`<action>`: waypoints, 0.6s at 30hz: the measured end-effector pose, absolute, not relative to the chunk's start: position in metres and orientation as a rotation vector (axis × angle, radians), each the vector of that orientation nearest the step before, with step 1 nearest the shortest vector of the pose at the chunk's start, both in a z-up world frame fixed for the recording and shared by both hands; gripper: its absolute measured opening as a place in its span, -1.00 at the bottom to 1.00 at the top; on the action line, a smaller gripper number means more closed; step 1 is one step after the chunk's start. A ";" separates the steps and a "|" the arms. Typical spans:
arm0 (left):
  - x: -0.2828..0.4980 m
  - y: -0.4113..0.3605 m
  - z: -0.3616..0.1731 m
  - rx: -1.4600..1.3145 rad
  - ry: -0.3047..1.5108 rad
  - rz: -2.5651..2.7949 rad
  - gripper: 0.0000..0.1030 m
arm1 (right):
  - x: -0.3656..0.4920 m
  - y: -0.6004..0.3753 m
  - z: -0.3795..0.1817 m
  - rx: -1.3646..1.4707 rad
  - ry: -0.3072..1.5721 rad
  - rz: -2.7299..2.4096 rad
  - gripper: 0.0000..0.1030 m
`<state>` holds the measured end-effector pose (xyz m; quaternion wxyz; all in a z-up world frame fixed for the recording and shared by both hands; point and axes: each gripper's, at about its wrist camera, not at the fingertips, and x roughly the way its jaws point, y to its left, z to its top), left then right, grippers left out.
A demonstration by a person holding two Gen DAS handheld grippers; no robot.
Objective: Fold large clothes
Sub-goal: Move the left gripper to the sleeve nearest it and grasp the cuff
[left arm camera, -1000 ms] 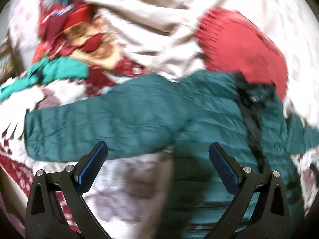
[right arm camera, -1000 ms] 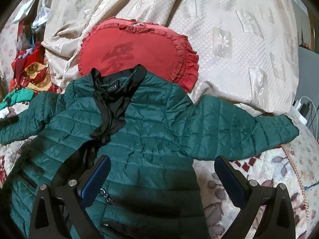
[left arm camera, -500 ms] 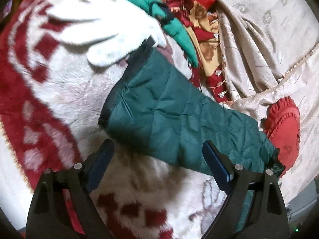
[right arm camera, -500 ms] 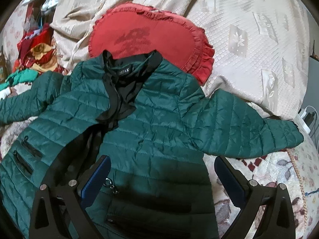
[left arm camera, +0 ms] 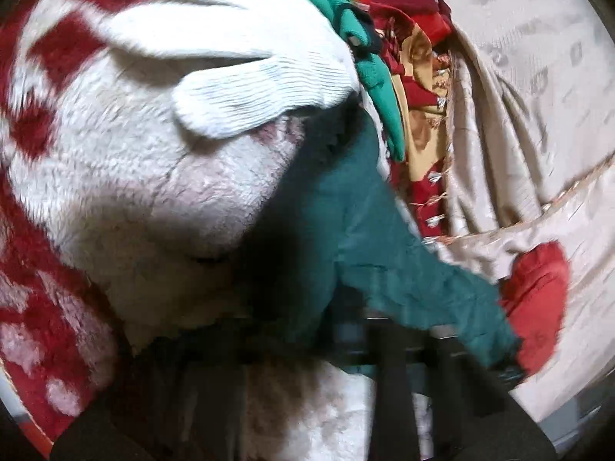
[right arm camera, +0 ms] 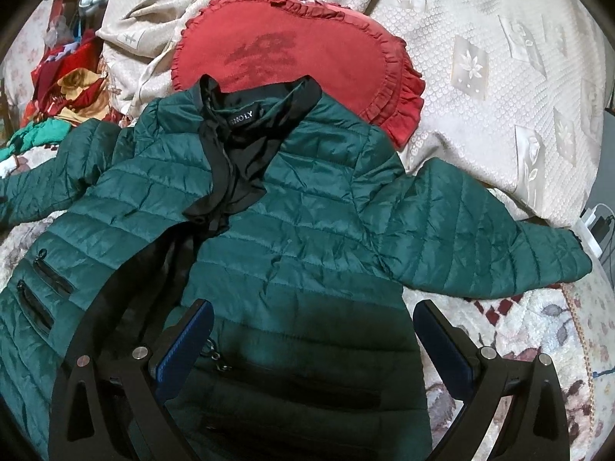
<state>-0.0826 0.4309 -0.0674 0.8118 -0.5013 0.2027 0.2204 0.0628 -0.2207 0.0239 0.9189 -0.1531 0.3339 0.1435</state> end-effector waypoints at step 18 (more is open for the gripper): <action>0.014 0.288 0.053 -0.776 0.430 0.111 -0.76 | 0.061 -0.241 0.030 -0.282 0.694 0.255 1.00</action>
